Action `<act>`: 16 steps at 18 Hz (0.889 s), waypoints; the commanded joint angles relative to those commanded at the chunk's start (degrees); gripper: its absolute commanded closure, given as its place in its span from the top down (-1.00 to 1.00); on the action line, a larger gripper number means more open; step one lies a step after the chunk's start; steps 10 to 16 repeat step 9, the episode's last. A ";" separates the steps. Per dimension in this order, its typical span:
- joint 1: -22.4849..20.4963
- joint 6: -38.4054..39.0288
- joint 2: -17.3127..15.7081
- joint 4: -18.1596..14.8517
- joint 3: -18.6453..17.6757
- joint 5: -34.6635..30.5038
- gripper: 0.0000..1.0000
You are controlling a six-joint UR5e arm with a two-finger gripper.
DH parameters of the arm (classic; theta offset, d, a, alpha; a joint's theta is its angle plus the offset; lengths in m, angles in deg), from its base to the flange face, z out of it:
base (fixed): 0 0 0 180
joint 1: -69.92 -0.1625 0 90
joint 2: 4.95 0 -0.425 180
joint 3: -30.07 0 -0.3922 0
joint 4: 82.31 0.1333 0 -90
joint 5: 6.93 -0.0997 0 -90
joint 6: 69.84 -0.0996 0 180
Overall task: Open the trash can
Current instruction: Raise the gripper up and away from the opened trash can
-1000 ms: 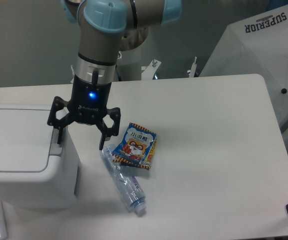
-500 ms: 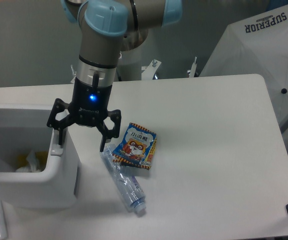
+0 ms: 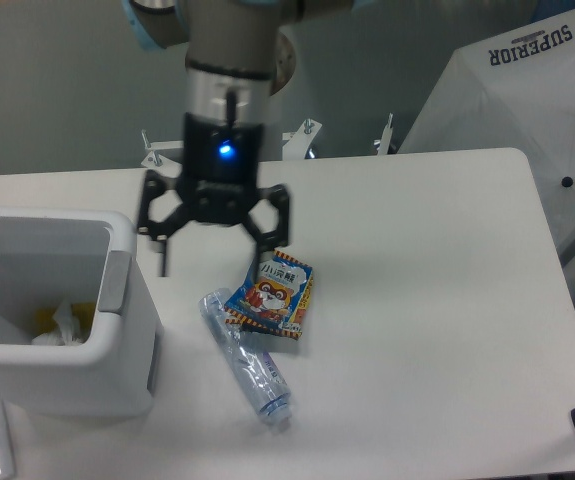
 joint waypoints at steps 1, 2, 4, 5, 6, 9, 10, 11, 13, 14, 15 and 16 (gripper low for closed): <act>-0.79 -4.65 0.00 -0.35 -0.79 -2.03 1.00; -2.02 -9.83 0.00 -0.35 -2.19 -3.44 1.00; -3.61 -19.07 -0.26 -0.88 -3.95 -6.25 1.00; -3.78 -22.59 -0.44 -1.49 -4.92 -7.66 1.00; -3.96 -25.58 -0.61 -2.19 -5.36 -9.24 1.00; -4.23 -29.83 -0.96 -2.73 -5.63 -11.63 1.00; -4.23 -29.83 -0.96 -2.73 -5.63 -11.63 1.00; -4.23 -29.83 -0.96 -2.73 -5.63 -11.63 1.00; -4.23 -29.83 -0.96 -2.73 -5.63 -11.63 1.00; -4.23 -29.83 -0.96 -2.73 -5.63 -11.63 1.00; -4.23 -29.83 -0.96 -2.73 -5.63 -11.63 1.00; -4.23 -29.83 -0.96 -2.73 -5.63 -11.63 1.00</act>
